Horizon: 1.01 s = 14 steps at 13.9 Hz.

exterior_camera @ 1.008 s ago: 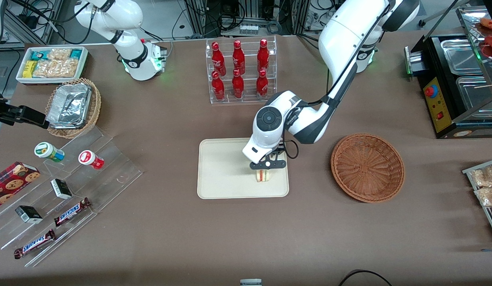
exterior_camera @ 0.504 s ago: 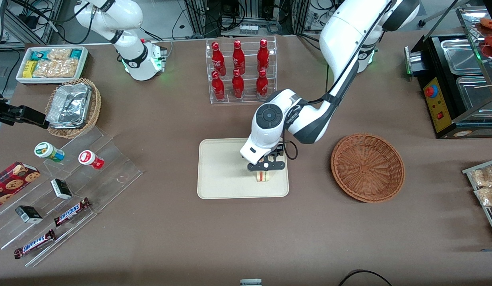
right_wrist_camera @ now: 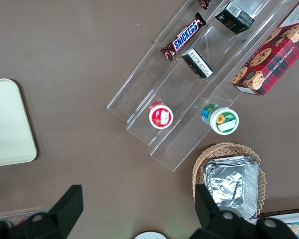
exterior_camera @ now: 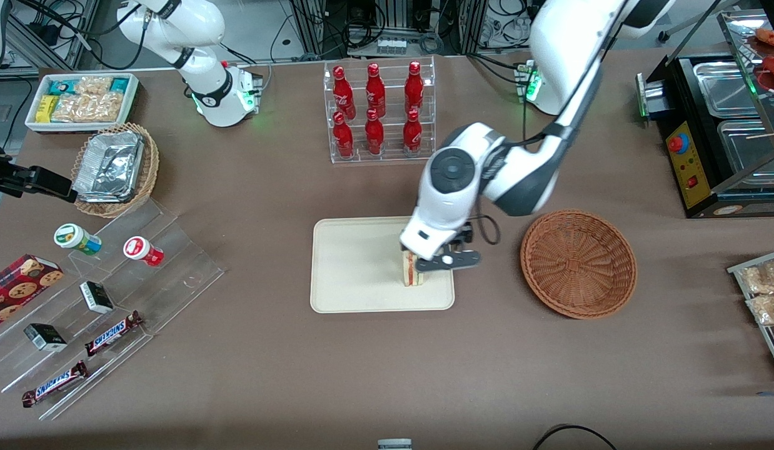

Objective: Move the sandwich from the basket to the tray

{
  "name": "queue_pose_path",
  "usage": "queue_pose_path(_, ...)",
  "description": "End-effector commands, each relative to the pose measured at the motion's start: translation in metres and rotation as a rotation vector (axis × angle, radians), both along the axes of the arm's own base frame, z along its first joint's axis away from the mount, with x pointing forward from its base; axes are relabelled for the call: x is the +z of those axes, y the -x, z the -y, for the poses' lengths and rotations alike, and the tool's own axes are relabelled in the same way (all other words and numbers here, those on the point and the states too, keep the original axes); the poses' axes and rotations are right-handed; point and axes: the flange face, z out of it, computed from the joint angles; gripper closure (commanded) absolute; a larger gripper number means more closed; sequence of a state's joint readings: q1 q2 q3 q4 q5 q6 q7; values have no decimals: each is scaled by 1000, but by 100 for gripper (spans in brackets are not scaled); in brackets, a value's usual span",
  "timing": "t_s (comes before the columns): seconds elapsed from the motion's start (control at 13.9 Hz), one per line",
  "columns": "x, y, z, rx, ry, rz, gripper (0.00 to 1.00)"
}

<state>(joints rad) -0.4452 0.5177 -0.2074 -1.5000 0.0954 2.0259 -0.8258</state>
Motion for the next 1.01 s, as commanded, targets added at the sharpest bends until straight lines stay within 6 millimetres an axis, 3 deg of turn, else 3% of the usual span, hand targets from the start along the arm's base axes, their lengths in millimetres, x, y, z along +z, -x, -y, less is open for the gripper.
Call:
queue_pose_path(0.0, 20, -13, -40, 58, 8, -28, 0)
queue_pose_path(0.43, 53, -51, -143, 141, -5, -34, 0)
queue_pose_path(0.65, 75, -59, -201, 133, 14, -80, 0)
queue_pose_path(0.79, 88, -57, -218, 141, -4, -97, 0)
queue_pose_path(0.94, 106, -61, -250, 135, -17, -137, 0)
